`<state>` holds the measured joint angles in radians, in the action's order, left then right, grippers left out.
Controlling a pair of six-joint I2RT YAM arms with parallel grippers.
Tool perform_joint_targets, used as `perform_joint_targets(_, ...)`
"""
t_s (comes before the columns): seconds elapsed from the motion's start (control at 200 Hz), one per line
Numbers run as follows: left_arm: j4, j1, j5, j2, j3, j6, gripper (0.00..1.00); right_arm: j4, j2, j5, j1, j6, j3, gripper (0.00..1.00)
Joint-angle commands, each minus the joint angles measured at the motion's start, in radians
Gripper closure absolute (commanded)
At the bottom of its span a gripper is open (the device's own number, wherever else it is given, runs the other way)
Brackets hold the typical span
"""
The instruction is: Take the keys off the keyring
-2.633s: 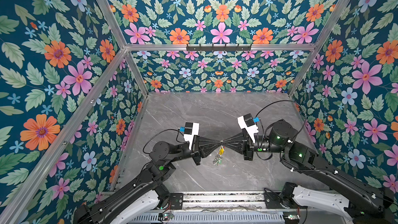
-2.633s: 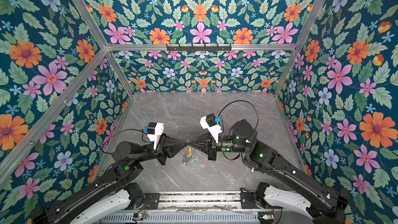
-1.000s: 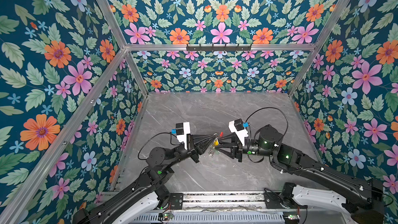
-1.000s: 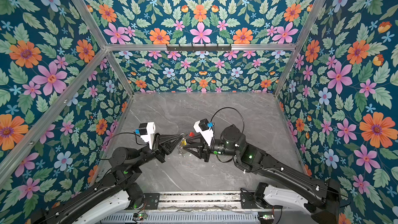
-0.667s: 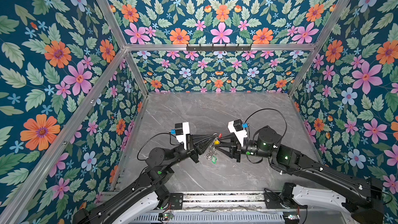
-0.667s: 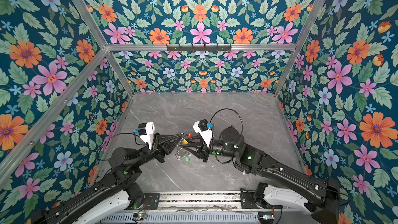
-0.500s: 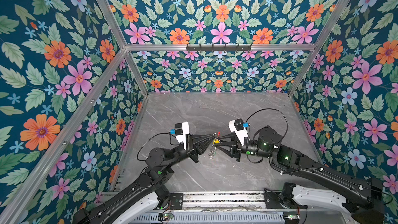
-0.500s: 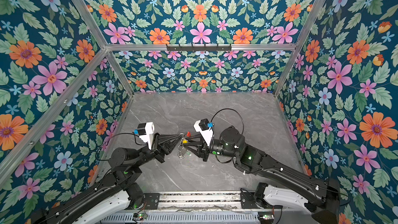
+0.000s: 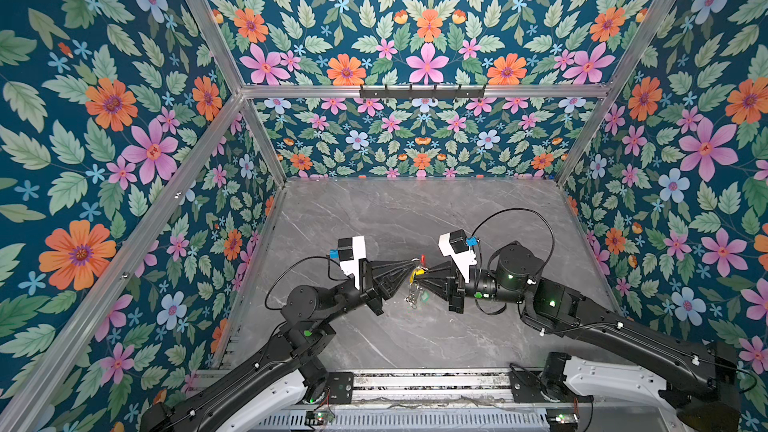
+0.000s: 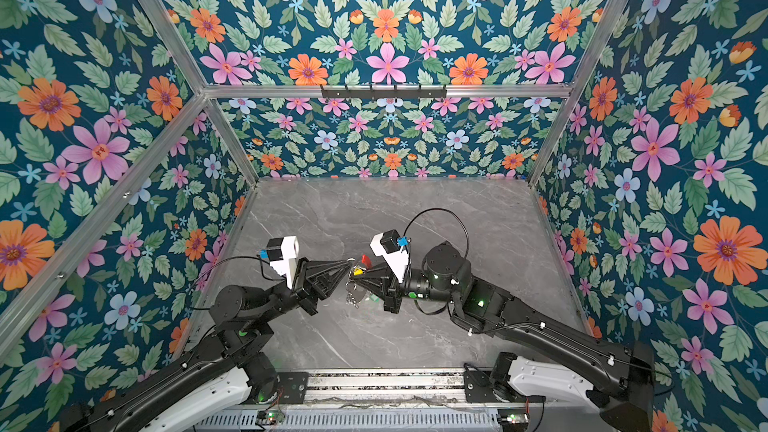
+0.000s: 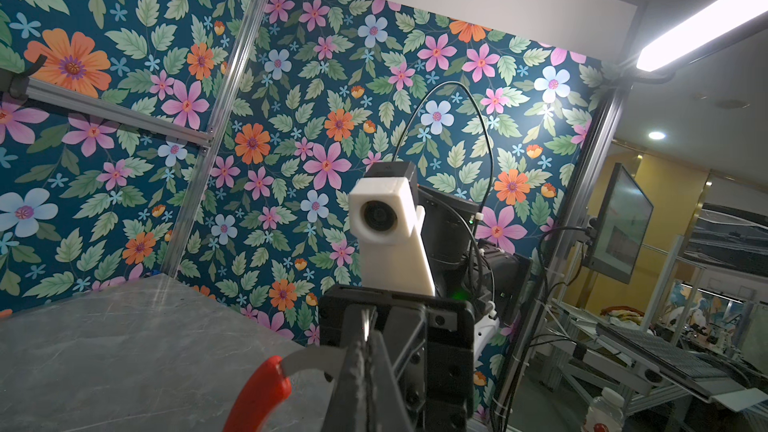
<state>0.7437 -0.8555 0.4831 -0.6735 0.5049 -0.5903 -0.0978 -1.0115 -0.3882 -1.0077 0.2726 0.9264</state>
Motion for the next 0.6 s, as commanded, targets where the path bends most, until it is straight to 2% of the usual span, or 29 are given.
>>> perform_joint_targets(0.0, -0.015, 0.001, 0.023, 0.015, 0.004, 0.034, 1.0, 0.075, 0.02, 0.003, -0.002, -0.022, 0.011, 1.0)
perform_joint_targets(0.26, -0.122, 0.001, 0.082, 0.023, 0.036, 0.072, 1.0, 0.322, 0.028, 0.003, -0.001, -0.086, 0.115, 1.0)
perform_joint_targets(0.595, -0.164, 0.001, 0.136, 0.03, 0.05, 0.084, 1.0, 0.478, 0.005, 0.006, -0.001, -0.164, 0.236, 1.0)
